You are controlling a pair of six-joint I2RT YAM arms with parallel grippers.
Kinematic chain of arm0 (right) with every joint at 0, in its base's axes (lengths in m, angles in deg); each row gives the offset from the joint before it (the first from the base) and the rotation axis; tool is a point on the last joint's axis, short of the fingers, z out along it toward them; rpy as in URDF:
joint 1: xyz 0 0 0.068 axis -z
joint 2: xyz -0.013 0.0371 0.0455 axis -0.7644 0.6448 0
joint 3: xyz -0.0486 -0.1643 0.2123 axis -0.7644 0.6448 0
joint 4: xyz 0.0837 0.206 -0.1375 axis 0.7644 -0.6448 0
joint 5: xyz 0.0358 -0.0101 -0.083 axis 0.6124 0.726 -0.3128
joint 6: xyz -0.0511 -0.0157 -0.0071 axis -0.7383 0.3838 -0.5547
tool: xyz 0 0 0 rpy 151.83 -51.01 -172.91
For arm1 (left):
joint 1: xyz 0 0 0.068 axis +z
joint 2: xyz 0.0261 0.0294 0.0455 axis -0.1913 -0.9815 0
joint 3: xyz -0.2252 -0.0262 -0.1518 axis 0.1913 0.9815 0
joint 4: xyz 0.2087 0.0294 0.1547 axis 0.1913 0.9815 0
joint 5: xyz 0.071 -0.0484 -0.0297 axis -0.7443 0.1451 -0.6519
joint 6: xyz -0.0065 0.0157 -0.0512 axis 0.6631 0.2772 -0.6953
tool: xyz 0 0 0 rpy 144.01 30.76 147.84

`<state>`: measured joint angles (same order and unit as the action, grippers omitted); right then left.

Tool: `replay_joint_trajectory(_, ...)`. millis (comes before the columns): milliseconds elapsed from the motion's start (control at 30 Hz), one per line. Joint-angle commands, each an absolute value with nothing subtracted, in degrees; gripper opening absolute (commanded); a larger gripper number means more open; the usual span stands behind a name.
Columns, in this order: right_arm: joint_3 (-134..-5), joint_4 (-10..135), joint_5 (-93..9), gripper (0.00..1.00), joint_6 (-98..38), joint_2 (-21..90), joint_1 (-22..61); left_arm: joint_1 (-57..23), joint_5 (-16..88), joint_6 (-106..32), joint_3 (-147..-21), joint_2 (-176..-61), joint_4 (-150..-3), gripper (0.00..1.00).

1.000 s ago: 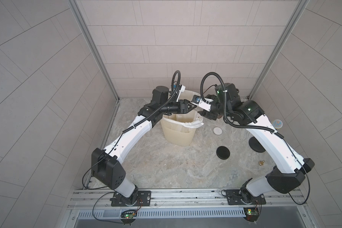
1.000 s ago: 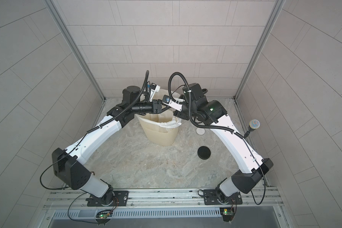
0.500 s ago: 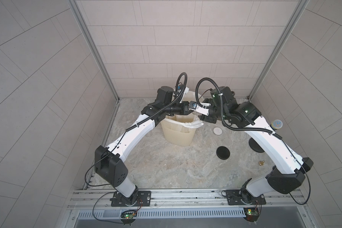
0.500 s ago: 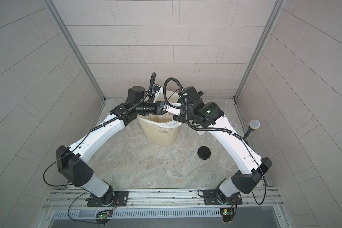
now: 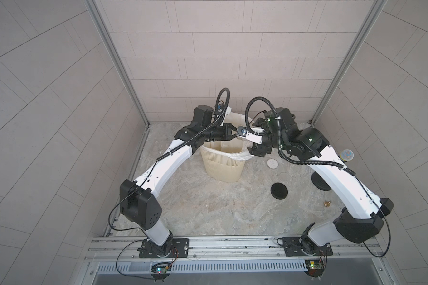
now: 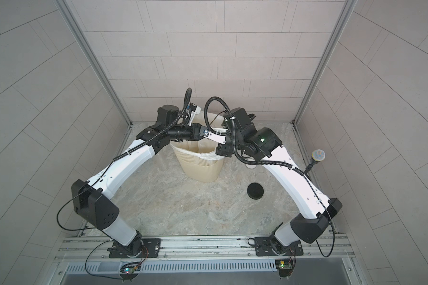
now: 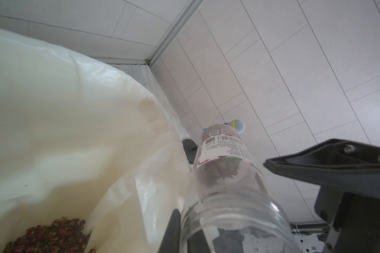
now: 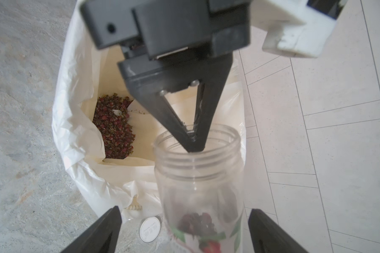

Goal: Empty the moldy dried flower tea in the jars
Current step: Pour the moldy dried flower tea into the trash bin.

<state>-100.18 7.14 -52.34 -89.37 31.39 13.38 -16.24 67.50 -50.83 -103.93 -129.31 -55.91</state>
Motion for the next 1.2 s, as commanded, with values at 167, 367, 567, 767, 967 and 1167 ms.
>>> replay_joint_trajectory(167,-99.51,9.89,-51.52,1.00,-83.49,27.02,14.07,-14.09,69.16,-53.29,-106.20,-129.67,-59.96,0.00)
replay_joint_trajectory(367,-94.60,22.53,-57.46,1.00,-66.40,23.49,14.81,-13.19,69.88,-55.84,-106.64,-130.57,-64.25,0.00)
replay_joint_trajectory(567,-94.29,23.44,-51.96,1.00,-49.63,22.23,17.60,-12.72,69.92,-57.97,-106.99,-131.64,-68.24,0.00)
replay_joint_trajectory(767,-82.59,36.20,-50.39,1.00,-32.90,14.91,18.90,-12.62,69.51,-57.31,-106.92,-131.90,-68.17,0.00)
replay_joint_trajectory(967,-75.83,41.08,-47.14,0.99,-13.32,12.44,23.87,-12.61,68.88,-57.29,-106.67,-131.73,-68.88,0.00)
replay_joint_trajectory(1167,-65.51,53.16,-41.71,0.97,7.63,10.85,27.52,-12.61,67.24,-58.40,-104.85,-130.50,-72.43,0.00)
